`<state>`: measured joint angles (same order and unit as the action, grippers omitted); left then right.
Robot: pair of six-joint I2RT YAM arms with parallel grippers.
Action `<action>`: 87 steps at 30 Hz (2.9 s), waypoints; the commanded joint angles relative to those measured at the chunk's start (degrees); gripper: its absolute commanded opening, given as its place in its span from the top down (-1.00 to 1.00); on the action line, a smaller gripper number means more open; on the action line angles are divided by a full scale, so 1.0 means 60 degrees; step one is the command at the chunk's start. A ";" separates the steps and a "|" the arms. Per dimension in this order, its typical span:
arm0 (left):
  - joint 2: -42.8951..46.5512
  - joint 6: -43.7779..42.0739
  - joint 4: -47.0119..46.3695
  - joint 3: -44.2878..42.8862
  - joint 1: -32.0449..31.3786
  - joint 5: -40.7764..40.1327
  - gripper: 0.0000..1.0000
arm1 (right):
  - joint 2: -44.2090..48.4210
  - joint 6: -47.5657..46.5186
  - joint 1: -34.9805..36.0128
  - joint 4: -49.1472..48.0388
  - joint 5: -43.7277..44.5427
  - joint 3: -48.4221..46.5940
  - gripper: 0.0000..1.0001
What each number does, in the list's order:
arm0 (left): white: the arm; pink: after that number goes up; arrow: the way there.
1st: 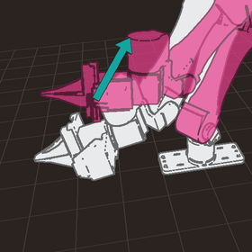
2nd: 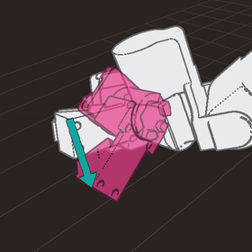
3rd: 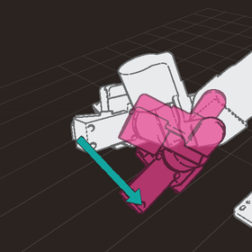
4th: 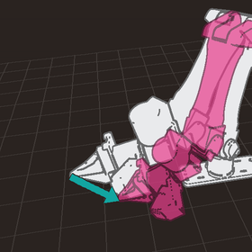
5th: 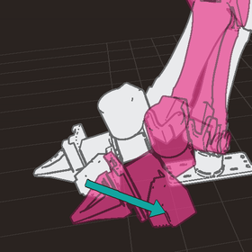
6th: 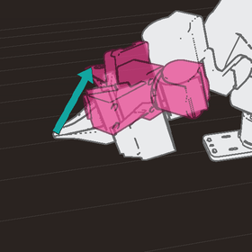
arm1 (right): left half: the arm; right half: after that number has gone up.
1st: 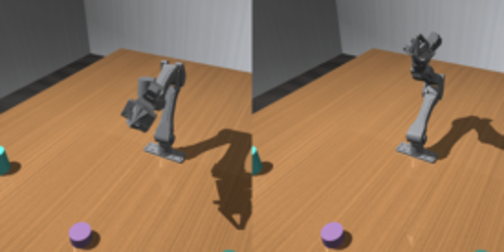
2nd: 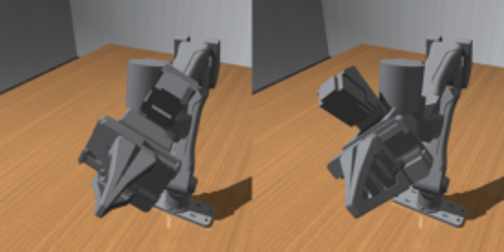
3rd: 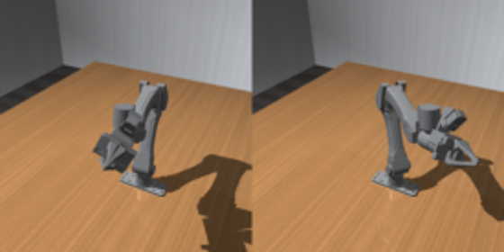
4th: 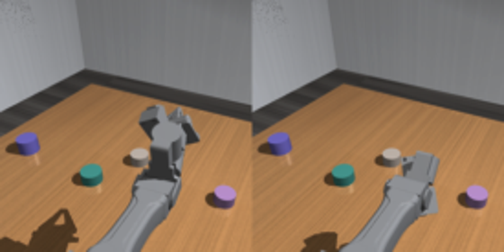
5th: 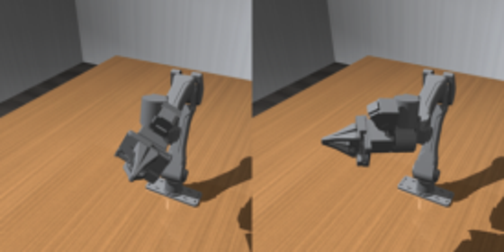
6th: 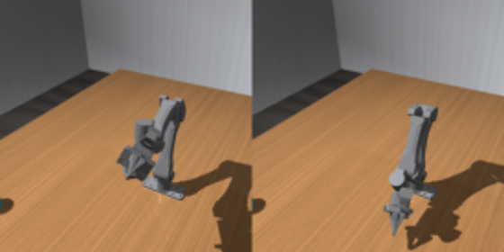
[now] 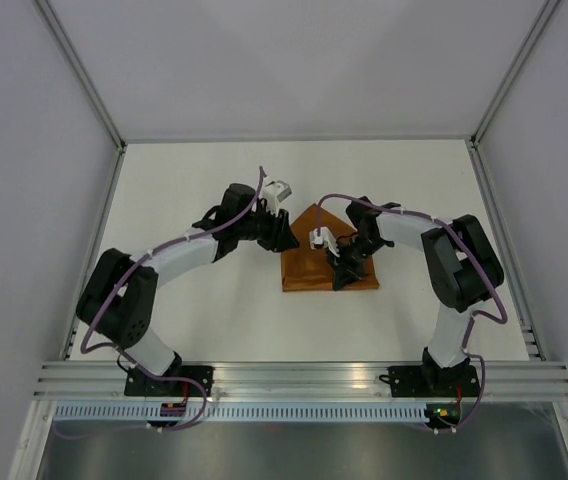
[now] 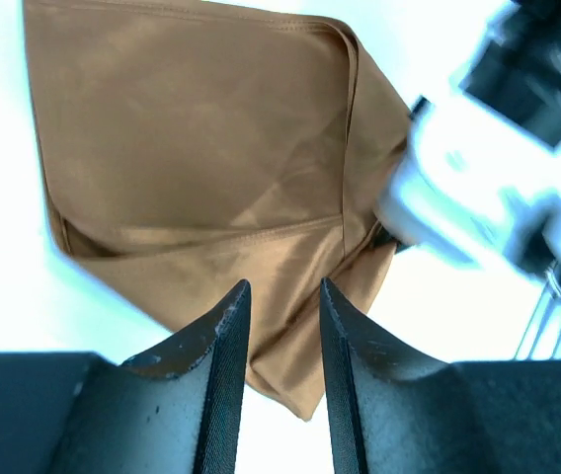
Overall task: Fold the napkin, place the utensils inside, and roll it up
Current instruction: Roll the napkin with the utensil
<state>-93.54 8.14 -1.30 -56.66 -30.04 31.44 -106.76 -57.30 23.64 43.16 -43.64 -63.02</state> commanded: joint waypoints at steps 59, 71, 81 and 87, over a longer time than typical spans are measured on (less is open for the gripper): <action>-0.3248 -0.4785 0.1343 -0.1292 -0.4164 -0.1024 0.95 | -0.2686 -0.0457 -0.1068 0.2813 -0.0329 -0.2372 0.15; -0.4287 -0.4067 0.2355 -0.2333 -0.3065 0.1892 0.95 | -0.0753 0.1316 -0.1976 0.1670 -0.1149 -0.2255 -0.16; -0.5562 -0.3569 0.3423 -0.3517 -0.2157 0.3578 0.95 | 0.1513 0.2209 -0.2782 -0.0169 -0.0991 -0.0910 -0.18; -0.6105 -0.3466 0.4040 -0.4033 -0.2068 0.3652 0.95 | 0.3159 0.4291 -0.2782 -0.3424 0.1320 0.1012 -0.36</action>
<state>-124.88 -19.99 10.55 -82.04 -47.51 57.23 -95.77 -36.56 7.22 30.94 -36.23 -59.13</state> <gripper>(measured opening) 0.269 0.665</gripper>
